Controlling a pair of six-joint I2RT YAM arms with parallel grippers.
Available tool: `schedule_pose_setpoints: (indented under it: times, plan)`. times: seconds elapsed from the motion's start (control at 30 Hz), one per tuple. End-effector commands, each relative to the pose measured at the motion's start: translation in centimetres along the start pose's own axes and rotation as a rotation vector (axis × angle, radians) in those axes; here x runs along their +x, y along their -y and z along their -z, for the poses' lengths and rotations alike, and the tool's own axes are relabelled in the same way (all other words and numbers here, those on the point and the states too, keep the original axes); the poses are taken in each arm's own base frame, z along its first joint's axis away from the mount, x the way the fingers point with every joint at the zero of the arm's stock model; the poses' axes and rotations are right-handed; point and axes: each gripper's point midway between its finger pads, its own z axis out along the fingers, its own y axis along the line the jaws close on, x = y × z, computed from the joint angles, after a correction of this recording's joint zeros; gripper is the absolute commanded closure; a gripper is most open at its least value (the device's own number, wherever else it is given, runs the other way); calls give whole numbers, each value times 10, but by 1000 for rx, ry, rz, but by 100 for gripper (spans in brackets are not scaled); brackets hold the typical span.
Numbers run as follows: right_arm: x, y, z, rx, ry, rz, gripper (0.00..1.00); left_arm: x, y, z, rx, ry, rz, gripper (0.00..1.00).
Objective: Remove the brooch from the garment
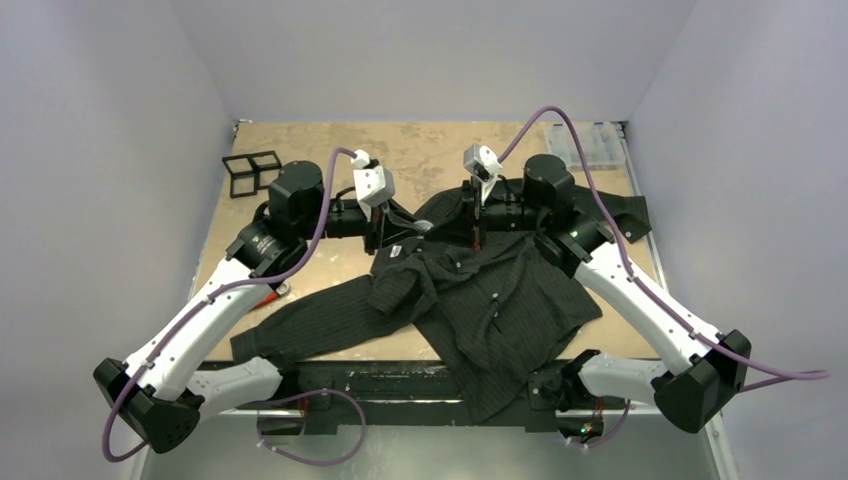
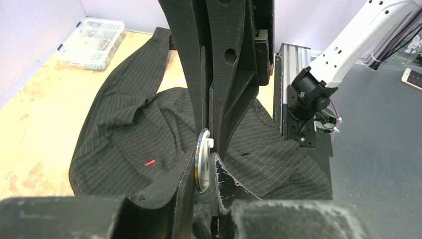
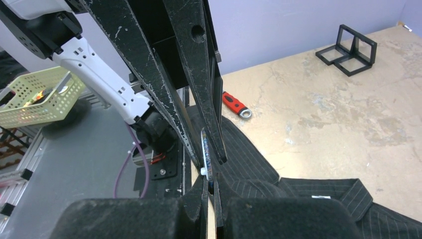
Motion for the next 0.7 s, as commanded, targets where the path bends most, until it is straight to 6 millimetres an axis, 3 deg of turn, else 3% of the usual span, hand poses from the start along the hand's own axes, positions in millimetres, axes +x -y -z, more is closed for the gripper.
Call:
schedule_pose_setpoints:
  times: [0.0, 0.67]
  plan:
    - [-12, -14, 2, -19, 34, 64, 100, -16, -5, -2, -13, 22, -19, 97]
    - [-18, -15, -2, -13, 15, 203, 100, 4, -24, -13, -48, -84, 7, 100]
